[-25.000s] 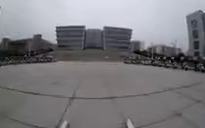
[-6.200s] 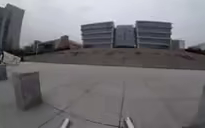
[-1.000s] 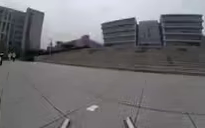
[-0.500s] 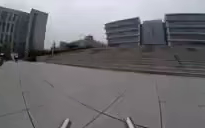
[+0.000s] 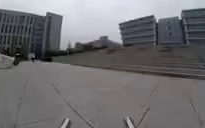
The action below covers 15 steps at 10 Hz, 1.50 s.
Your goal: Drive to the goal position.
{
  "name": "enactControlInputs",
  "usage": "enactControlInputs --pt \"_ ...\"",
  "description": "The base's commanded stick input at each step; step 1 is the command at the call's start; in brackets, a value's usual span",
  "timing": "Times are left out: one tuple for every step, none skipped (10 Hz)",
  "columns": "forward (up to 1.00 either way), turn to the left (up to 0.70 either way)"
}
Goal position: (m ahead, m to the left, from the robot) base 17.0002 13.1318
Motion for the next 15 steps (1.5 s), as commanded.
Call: enactControlInputs --pt "1.0 0.0" --pt "1.0 0.0" --pt "1.0 0.0" --pt "1.0 0.0" --pt "1.0 0.0" --pt "1.0 0.0" --pt "1.0 0.0" --pt "1.0 0.27" --pt "1.0 0.37" --pt "1.0 0.4" --pt "1.0 0.4" --pt "1.0 0.4" --pt "1.0 0.4" --pt "1.0 0.39" --pt "1.0 0.28"
